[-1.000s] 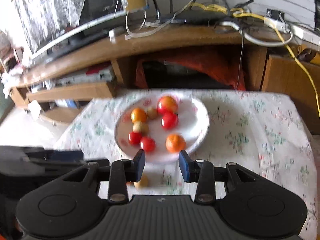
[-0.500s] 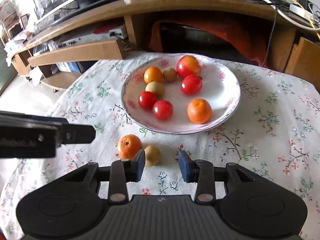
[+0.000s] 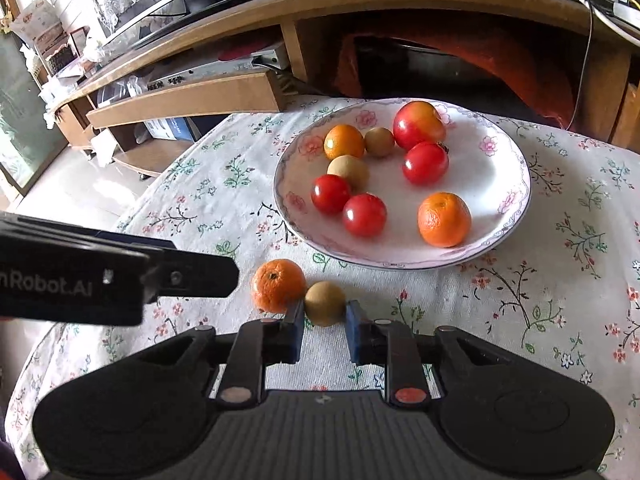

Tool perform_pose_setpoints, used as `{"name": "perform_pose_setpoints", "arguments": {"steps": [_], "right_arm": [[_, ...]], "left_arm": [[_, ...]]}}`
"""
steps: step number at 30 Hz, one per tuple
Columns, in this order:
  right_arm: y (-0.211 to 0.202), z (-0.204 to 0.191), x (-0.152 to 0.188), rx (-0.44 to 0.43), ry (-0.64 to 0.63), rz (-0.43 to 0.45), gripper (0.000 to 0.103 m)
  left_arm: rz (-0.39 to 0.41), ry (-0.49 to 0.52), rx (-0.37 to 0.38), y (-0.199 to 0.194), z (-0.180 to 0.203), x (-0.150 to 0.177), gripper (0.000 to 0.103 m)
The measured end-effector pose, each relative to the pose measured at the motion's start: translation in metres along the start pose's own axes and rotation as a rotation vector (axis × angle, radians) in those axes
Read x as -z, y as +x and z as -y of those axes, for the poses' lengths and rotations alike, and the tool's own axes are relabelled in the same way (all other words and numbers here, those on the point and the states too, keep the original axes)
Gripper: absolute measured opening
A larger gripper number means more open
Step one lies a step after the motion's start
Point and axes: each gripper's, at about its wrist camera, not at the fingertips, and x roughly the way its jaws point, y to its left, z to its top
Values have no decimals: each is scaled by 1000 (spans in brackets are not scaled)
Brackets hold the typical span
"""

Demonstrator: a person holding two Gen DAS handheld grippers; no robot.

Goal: Organize fruits
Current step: 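Move the right tool toward a kiwi while the left tool approaches an orange, then grasp the brown kiwi with the right tool while the left tool grasps the orange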

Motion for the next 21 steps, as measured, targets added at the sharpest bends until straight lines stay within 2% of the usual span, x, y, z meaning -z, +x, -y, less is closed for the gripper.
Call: {"name": "perform_pose_setpoints", "arguments": {"steps": [12, 15, 21], "right_arm": [[-1, 1, 2, -15, -16, 24, 14], [-9, 5, 5, 8, -8, 14, 14], [-27, 18, 16, 62, 1, -7, 14]], "left_arm": [[-20, -19, 16, 13, 2, -1, 64], [-26, -24, 30, 22, 6, -3, 64], [-43, 2, 3, 42, 19, -2, 56]]}}
